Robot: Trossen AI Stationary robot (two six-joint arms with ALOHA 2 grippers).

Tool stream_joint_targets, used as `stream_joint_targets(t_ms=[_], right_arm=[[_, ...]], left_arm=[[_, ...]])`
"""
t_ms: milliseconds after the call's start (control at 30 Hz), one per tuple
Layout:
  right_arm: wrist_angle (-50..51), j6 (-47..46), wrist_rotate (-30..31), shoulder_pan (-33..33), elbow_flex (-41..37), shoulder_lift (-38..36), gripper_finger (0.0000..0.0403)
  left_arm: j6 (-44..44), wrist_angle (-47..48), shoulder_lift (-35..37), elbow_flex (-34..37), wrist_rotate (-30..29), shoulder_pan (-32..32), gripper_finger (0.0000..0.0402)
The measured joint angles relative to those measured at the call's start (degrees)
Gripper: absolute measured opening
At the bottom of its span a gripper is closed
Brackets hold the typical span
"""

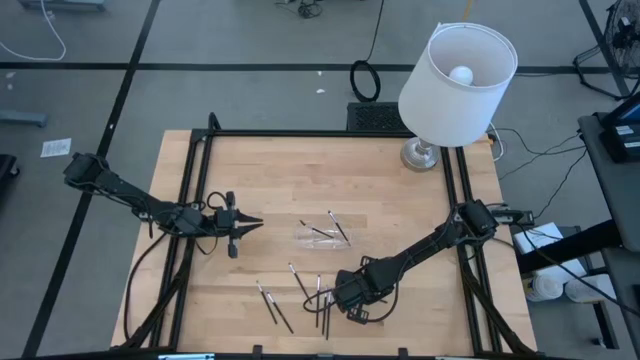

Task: Pick & Place Makeup Supplies
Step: Put the makeup brush into the transparent organizer

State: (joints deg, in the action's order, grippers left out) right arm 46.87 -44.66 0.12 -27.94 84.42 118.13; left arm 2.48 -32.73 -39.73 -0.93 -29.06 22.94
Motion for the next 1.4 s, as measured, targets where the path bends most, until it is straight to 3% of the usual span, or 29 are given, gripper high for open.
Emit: stream_joint_targets(t_ms=[767,1100,1233,1400], right_arm=[[-1.72,3.94,3.29,0.11,-0.13,-5.42,0.0],[-6.1,15.74,20.97,1.43,-0.46,-18.57,0.0],[-20.11,26.06,22.6,3.51,-5.9,-25.5,0.0],[-56.52,39.14,18.96,8.07,-21.04,-31.2,0.0004]], left_arm=[[0.02,-0.15,0.0,-0.01,0.0,0.01,0.0051],[0.02,-0.11,0.0,-0.02,0.0,0.01,0.0051],[0.04,-0.09,-0.01,-0.01,0.0,0.0,0.0051],[0.38,-0.09,0.0,-0.01,0.0,0.02,0.0051]])
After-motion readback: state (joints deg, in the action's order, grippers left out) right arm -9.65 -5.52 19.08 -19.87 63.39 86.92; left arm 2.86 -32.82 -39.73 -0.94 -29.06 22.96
